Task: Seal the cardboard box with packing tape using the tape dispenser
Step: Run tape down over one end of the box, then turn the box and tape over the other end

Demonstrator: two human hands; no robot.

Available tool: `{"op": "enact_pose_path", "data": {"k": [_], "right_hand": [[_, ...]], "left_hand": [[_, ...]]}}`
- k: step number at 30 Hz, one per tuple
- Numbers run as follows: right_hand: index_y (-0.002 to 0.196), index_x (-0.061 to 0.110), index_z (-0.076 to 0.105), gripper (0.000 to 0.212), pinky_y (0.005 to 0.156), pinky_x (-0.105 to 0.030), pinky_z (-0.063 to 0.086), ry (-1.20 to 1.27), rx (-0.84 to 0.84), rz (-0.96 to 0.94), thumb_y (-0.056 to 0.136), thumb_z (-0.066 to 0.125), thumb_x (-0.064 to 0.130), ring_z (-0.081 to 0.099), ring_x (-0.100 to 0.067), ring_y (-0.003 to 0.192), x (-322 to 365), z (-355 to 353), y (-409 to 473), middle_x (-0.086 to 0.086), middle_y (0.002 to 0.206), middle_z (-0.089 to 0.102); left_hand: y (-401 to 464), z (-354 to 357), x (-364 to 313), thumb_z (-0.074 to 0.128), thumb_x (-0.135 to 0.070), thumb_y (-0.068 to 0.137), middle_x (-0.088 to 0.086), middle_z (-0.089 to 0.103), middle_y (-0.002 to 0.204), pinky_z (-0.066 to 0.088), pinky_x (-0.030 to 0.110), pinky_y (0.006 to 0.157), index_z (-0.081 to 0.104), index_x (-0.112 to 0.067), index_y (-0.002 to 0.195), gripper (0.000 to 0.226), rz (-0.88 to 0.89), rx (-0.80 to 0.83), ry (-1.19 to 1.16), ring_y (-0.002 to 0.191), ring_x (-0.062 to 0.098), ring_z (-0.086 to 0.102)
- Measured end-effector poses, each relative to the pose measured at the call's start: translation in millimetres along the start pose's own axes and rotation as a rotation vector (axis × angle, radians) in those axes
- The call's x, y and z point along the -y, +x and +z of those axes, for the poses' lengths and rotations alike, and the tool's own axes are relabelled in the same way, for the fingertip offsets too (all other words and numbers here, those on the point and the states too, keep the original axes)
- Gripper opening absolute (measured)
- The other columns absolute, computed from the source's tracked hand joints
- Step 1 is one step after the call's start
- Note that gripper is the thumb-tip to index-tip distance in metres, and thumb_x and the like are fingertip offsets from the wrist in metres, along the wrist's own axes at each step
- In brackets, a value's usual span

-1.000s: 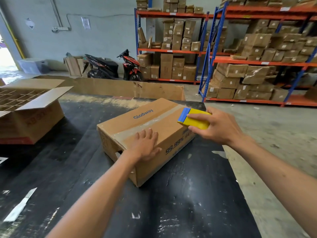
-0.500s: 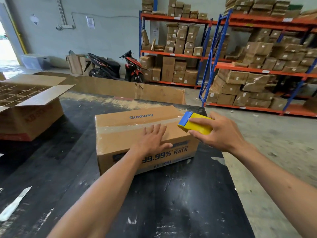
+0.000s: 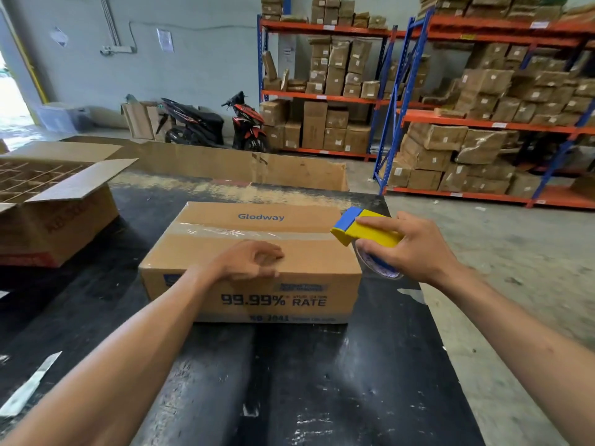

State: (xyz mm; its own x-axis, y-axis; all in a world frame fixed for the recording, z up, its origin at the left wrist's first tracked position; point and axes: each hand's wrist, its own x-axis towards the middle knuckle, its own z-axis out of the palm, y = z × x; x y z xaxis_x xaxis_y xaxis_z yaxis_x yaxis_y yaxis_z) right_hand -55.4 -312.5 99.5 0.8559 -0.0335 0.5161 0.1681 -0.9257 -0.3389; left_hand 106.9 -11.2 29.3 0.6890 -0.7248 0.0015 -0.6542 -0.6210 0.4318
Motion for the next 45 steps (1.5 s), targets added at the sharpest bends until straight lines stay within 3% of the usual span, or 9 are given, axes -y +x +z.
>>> {"op": "enact_pose_path", "data": {"k": [5,12,18,21,25,27,31,38,45], "right_hand": [[0.119,0.05,0.066,0.041,0.059,-0.021,0.032,0.028,-0.038,0.01,0.08,0.07,0.059,0.051,-0.006,0.066,8,-1,2,0.007,0.073,0.052],[0.117,0.051,0.068,0.042,0.064,-0.023,0.036,0.04,-0.056,0.061,0.077,0.072,0.06,0.055,-0.008,0.07,-4,-7,-2,0.004,0.079,0.059],[0.115,0.055,0.067,0.04,0.076,-0.035,0.05,0.093,-0.045,0.118,0.077,0.073,0.061,0.06,-0.015,0.082,-11,-6,-6,-0.001,0.092,0.068],[0.116,0.055,0.066,0.04,0.072,-0.033,0.049,0.053,-0.016,0.081,0.077,0.07,0.064,0.06,-0.016,0.081,-11,-8,-10,-0.001,0.091,0.068],[0.116,0.055,0.065,0.041,0.068,-0.031,0.046,0.038,-0.013,0.082,0.077,0.069,0.065,0.059,-0.016,0.076,-9,-5,-13,0.0,0.085,0.065],[0.116,0.055,0.065,0.042,0.072,-0.036,0.05,0.04,0.006,0.081,0.076,0.067,0.067,0.06,-0.017,0.078,-7,-2,-14,-0.002,0.087,0.066],[0.117,0.055,0.065,0.044,0.072,-0.037,0.05,0.022,0.057,0.067,0.076,0.064,0.071,0.059,-0.015,0.077,-8,2,-15,0.0,0.085,0.065],[0.117,0.052,0.067,0.041,0.065,-0.029,0.042,0.05,0.076,0.08,0.078,0.068,0.064,0.057,-0.012,0.074,-1,10,-26,0.001,0.081,0.062],[0.119,0.05,0.067,0.04,0.062,-0.022,0.035,0.06,0.083,0.059,0.079,0.07,0.058,0.054,-0.008,0.071,15,16,-23,0.003,0.077,0.057]], "left_hand": [[45,53,-78,0.04,-0.102,0.049,0.012,-0.006,0.164,-0.001,0.062,0.117,0.001,-0.022,0.158,0.14,-0.122,0.007,0.251,0.151,0.033,-0.004],[61,97,-84,0.038,-0.077,0.085,0.013,0.012,0.164,0.013,0.058,0.116,0.011,-0.026,0.157,0.092,0.0,-0.129,0.552,0.147,0.04,0.013],[19,53,-38,0.06,-0.068,0.081,-0.008,0.011,0.164,-0.001,0.043,0.121,0.021,-0.039,0.154,0.088,0.339,0.099,0.253,0.151,0.017,0.004],[2,12,-43,0.065,-0.073,0.072,-0.02,0.018,0.161,-0.003,0.043,0.12,0.035,-0.045,0.148,0.087,0.197,0.345,0.058,0.149,0.007,0.011],[7,46,-94,0.034,-0.098,0.064,0.003,0.017,0.164,0.006,0.065,0.114,0.016,-0.025,0.156,0.118,-0.14,0.125,0.186,0.147,0.033,0.02],[12,79,-112,0.036,-0.089,0.074,0.007,-0.001,0.165,-0.005,0.073,0.109,0.0,-0.024,0.157,0.111,-0.234,0.063,0.306,0.147,0.047,-0.003],[21,64,-97,0.052,-0.061,0.089,0.016,0.005,0.164,0.003,0.063,0.117,0.006,-0.024,0.157,0.09,-0.125,0.12,0.34,0.144,0.055,0.002],[1,21,-26,0.06,-0.019,0.086,0.005,0.007,0.165,-0.005,0.051,0.12,0.013,-0.025,0.157,0.086,-0.038,0.171,0.213,0.151,0.032,0.001],[24,78,-64,0.019,-0.091,0.076,0.015,0.006,0.163,0.001,0.069,0.113,-0.006,-0.041,0.154,0.096,-0.1,-0.078,0.487,0.148,0.043,0.006]]}}
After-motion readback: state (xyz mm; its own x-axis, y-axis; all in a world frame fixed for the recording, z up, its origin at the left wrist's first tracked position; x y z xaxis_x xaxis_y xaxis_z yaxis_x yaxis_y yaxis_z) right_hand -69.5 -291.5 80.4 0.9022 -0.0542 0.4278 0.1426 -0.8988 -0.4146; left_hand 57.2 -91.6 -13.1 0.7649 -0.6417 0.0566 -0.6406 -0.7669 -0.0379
